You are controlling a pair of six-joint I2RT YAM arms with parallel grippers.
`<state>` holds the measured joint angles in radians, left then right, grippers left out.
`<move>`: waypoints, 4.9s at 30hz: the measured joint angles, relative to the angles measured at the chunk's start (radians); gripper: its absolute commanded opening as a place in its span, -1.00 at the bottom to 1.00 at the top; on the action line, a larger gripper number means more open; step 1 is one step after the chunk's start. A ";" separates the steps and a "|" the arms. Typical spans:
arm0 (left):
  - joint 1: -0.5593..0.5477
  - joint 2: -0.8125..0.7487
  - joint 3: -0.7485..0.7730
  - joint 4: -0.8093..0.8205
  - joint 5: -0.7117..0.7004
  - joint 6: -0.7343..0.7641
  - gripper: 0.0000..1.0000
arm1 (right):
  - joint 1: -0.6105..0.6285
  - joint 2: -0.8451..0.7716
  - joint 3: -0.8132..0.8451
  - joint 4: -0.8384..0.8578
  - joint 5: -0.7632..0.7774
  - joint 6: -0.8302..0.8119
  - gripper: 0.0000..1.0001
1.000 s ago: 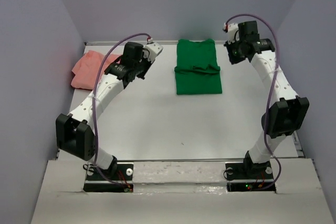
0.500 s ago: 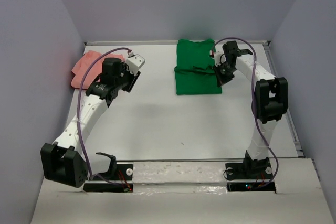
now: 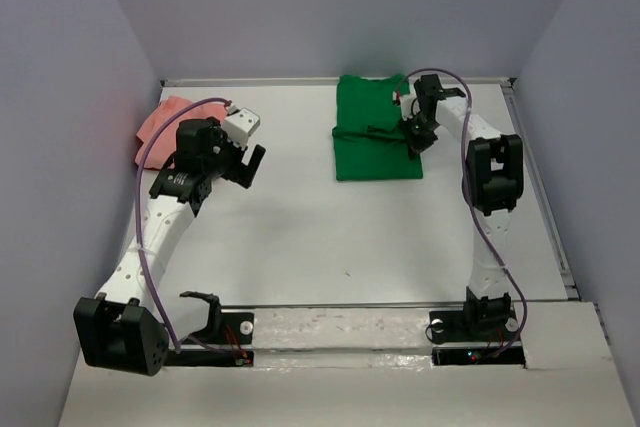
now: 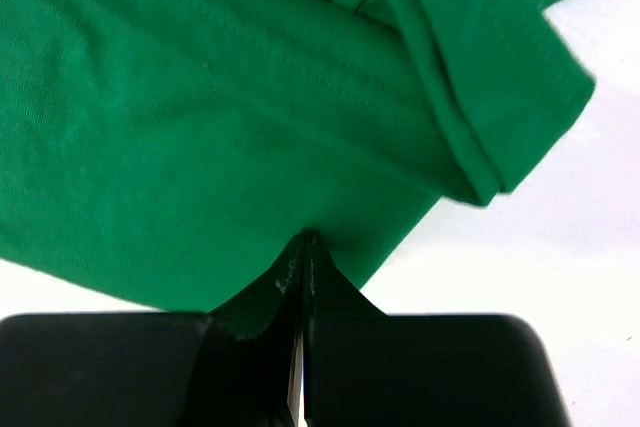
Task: Fold and stack the t-shirts
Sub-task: Fold the tshirt
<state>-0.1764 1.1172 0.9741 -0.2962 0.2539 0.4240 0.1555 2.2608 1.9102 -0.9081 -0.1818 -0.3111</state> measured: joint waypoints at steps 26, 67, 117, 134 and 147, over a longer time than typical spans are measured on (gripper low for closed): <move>0.026 0.014 0.000 0.009 0.027 -0.019 0.98 | 0.003 0.203 0.412 -0.031 0.103 -0.012 -1.00; 0.129 0.060 0.013 0.054 0.074 -0.124 0.98 | 0.017 -0.299 0.145 0.123 0.174 -0.149 0.31; 0.013 0.360 0.300 -0.023 0.152 -0.129 0.98 | 0.031 0.185 0.443 -0.063 0.033 0.033 -1.00; 0.054 0.174 0.132 0.039 0.033 -0.102 0.98 | 0.235 0.314 0.503 -0.058 0.034 -0.024 -1.00; 0.054 0.174 0.132 0.046 0.064 -0.103 0.98 | 0.246 0.183 0.246 0.065 0.035 -0.060 -1.00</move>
<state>-0.1223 1.2907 1.1057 -0.2504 0.3183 0.3214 0.4015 2.4435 2.1567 -0.8433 -0.1463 -0.3714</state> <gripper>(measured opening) 0.989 0.010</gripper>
